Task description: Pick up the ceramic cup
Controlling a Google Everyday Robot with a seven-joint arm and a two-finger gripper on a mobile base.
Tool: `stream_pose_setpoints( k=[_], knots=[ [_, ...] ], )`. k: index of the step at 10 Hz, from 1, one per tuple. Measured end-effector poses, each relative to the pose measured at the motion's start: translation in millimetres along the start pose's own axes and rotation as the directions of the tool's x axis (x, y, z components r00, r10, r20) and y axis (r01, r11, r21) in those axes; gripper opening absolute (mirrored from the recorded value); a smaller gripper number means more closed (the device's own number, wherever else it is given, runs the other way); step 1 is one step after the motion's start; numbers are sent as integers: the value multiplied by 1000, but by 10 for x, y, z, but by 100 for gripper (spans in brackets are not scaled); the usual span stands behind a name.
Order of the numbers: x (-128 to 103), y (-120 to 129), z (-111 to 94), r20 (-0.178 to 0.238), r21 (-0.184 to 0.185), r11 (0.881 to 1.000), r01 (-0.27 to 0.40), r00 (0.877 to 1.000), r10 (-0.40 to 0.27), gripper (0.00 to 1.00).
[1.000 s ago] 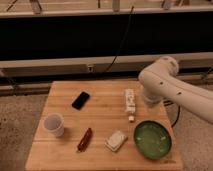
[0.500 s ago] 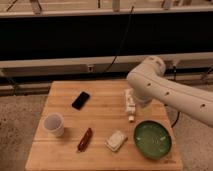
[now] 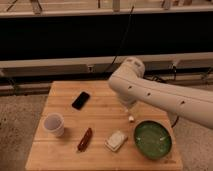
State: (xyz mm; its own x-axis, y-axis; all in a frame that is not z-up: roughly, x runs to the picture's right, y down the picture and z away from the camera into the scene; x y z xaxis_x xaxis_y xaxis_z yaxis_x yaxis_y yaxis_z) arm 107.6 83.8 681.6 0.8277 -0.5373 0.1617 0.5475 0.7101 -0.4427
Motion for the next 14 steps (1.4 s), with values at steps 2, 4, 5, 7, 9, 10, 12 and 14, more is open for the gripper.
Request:
stream_pose_setpoints(
  k=[2,4,5,7,9,10,12,14],
  knots=[
    [-83,-60,15,12,10,1000,14,1000,-14,80],
    [-315,-189,-7,22,28,998,57,998,-57,80],
    [-424,-262,-16,26,39,996,83,996,-84,80],
    [-470,-303,4,33,45,993,111,993,-113,80],
    [-575,-374,-3,42,62,987,147,988,-150,80],
    [-704,-454,-26,47,72,982,175,983,-179,80],
    [-901,-594,-64,57,93,970,226,971,-231,80],
    [-980,-642,-72,66,111,960,257,962,-266,80]
  ],
)
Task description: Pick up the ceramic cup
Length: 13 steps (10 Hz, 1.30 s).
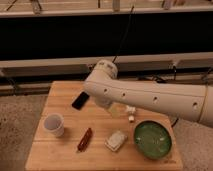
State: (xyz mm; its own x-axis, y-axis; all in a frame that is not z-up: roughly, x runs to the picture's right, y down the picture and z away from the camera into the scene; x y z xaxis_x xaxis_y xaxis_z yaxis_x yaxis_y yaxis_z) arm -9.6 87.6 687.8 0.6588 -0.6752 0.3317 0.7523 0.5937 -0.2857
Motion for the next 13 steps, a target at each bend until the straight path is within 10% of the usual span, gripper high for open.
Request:
stream_pose_setpoints(
  k=[13],
  knots=[
    [-680,-734,120,74,75,970,232,969,-237,80]
  ],
)
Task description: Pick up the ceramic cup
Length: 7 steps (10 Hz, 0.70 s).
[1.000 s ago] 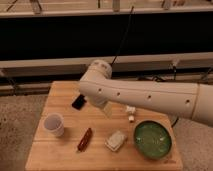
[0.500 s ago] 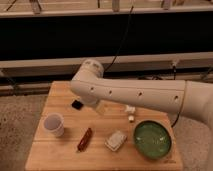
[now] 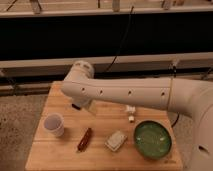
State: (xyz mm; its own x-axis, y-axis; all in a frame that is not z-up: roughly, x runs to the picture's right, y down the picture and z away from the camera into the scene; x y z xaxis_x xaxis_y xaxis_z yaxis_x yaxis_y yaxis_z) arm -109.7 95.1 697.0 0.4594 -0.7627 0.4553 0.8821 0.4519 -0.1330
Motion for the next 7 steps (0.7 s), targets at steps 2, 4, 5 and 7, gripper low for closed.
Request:
stream_pose_setpoints(
  k=[2,4,5,7],
  knots=[
    [-164,-163,51,21,12,999,31,999,-31,80],
    [-286,-239,97,41,22,997,71,997,-72,80],
    [-318,-242,138,51,24,996,81,995,-82,80],
    [-453,-347,284,73,30,994,109,991,-111,80]
  ],
)
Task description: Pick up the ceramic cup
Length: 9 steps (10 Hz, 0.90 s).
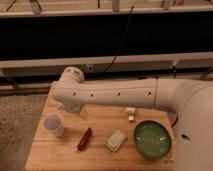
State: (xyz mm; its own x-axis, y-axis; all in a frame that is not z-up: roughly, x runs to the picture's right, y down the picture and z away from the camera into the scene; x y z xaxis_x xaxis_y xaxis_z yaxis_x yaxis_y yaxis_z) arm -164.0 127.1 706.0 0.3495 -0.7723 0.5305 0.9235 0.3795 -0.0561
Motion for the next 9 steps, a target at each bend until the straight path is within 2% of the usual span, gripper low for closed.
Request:
stream_pose_setpoints(
  k=[1,3,6,9],
  knots=[
    [-55,-66,90,13,0,1000,12,1000,-12,80],
    [-82,-68,136,28,4,1000,31,999,-31,80],
    [-184,-100,387,60,16,998,60,996,-61,80],
    [-257,-116,528,86,28,994,102,991,-104,80]
  ],
)
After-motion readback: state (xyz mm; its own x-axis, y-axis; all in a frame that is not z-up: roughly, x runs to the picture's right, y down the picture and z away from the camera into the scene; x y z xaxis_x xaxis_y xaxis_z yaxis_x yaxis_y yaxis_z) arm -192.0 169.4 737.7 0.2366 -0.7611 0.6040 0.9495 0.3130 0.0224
